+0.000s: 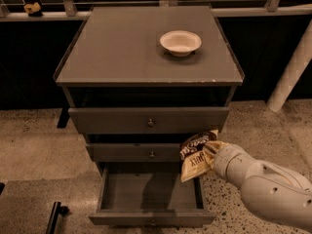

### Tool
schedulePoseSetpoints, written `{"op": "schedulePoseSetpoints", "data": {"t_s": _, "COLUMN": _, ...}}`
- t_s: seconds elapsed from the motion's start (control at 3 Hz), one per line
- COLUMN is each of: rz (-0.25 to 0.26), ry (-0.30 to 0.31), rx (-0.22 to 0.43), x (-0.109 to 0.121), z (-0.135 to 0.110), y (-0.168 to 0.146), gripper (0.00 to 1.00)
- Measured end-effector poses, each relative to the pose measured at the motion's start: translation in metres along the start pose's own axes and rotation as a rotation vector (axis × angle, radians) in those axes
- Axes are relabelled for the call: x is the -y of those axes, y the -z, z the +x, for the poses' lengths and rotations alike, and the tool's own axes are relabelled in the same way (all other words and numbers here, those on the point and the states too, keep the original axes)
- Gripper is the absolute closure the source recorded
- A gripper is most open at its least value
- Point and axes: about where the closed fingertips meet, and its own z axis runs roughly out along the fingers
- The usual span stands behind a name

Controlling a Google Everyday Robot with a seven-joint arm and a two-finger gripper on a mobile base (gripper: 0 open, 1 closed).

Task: Pick brown chip bag from bottom drawer and place on counter

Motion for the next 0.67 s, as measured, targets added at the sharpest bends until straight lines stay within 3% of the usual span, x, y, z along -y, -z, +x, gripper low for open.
{"op": "schedulePoseSetpoints", "data": {"t_s": 0.33, "rz": 0.037, "ry": 0.064, "rx": 0.020, "x": 0.024, "z": -0.016, "y": 0.026, "gripper": 1.00}}
{"op": "schedulePoseSetpoints", "data": {"t_s": 0.67, "rz": 0.084, "ry": 0.150, "rx": 0.056, "x": 0.048, "z": -0.048, "y": 0.064, "gripper": 1.00}}
